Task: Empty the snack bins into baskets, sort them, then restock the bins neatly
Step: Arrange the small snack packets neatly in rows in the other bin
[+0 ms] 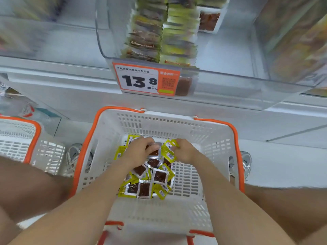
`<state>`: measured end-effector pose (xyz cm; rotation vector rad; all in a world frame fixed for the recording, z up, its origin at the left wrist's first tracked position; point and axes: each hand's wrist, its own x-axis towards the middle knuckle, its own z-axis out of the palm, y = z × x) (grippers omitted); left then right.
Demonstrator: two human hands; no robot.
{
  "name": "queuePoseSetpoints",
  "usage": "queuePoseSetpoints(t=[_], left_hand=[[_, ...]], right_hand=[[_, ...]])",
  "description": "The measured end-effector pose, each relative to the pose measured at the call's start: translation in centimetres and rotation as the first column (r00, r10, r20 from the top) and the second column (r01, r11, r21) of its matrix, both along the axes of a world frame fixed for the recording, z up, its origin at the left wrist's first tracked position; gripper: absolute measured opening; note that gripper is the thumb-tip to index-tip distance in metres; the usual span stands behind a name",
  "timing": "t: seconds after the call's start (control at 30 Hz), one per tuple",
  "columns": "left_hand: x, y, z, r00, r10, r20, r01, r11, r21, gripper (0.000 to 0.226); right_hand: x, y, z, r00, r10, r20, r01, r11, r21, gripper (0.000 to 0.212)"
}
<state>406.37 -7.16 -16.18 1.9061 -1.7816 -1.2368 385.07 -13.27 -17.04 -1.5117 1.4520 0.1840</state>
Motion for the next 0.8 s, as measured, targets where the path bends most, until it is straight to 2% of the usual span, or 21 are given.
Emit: queuePoseSetpoints(t=[0.2,0.33,0.4,0.53,0.63,0.67,0.73,0.8], left_hand=[[-0.4,-0.1,7.2,0.98,-0.182,0.08,0.181,0.983,0.008,0.009],[-0.1,-0.3,13.4,0.955,-0.271,0.12,0.271,0.962,0.013,0.037],[0.4,0.2,16.2,0.942,-0.304,0.143,0.308,0.951,-0.005,0.036],[1.3,1.2,21.0,0.925,-0.335,0.177,0.366,0.911,-0.189,0.029],[1.3,2.6,23.4,0.955,-0.254,0.156,0.292,0.898,-0.33,0.034],[1.2,3.1,24.1,0.972,-0.207,0.113,0.234,0.904,-0.357,0.036],[0.9,3.8,25.1,0.99,-0.115,-0.083,0.077,0.928,-0.364,0.041],[0.4,4.3,26.1,0.954,-0.015,-0.3,-0.08,0.951,-0.3,0.04]], right_hand=[[-0.2,0.7,8.4,0.975,-0.097,0.198,0.084,0.994,0.074,0.033],[-0.1,1.3,13.4,0.975,-0.053,0.214,0.044,0.998,0.046,0.03],[0.0,1.4,15.8,0.98,0.004,0.197,-0.003,1.0,-0.01,0.029],[0.2,1.3,20.5,0.974,0.171,0.151,-0.159,0.983,-0.09,0.029],[0.1,1.9,24.5,0.959,0.237,0.158,-0.226,0.971,-0.083,0.021],[-0.1,2.2,25.6,0.957,0.242,0.16,-0.232,0.969,-0.081,0.018],[-0.6,2.9,27.2,0.958,0.229,0.172,-0.215,0.972,-0.097,0.016],[-1.0,3.2,28.0,0.962,0.186,0.201,-0.157,0.976,-0.153,0.018]])
